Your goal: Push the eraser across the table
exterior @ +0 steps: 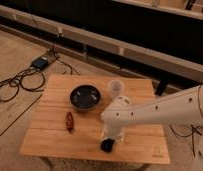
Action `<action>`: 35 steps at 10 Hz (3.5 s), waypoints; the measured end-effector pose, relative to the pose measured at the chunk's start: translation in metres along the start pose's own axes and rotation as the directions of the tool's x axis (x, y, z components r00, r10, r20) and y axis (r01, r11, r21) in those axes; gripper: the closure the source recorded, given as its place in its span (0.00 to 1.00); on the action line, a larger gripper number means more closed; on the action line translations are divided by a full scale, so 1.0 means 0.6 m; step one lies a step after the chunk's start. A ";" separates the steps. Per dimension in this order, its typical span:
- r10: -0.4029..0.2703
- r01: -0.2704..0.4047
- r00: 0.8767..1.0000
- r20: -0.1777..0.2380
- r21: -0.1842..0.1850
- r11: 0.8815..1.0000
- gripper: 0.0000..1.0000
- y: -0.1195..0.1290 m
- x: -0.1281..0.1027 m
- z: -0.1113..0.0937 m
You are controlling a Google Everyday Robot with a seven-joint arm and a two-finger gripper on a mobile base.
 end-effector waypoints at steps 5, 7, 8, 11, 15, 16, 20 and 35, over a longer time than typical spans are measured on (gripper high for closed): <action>-0.023 0.022 1.000 -0.011 -0.034 0.999 0.35 -0.004 -0.047 0.051; -0.029 0.029 0.999 -0.015 -0.060 0.998 0.35 0.001 -0.060 0.065; -0.030 0.029 0.999 -0.016 -0.076 0.997 0.35 0.003 -0.066 0.069; -0.036 0.034 0.999 -0.017 -0.137 0.990 0.35 0.020 -0.081 0.075; -0.065 0.057 0.997 -0.034 -0.194 0.979 0.35 0.055 -0.084 0.084; -0.070 0.060 0.997 -0.039 -0.203 0.977 0.35 0.062 -0.083 0.086; -0.082 0.066 0.995 -0.062 -0.223 0.973 0.35 0.090 -0.079 0.094; -0.113 0.084 0.988 -0.103 -0.252 0.964 0.35 0.220 -0.057 0.073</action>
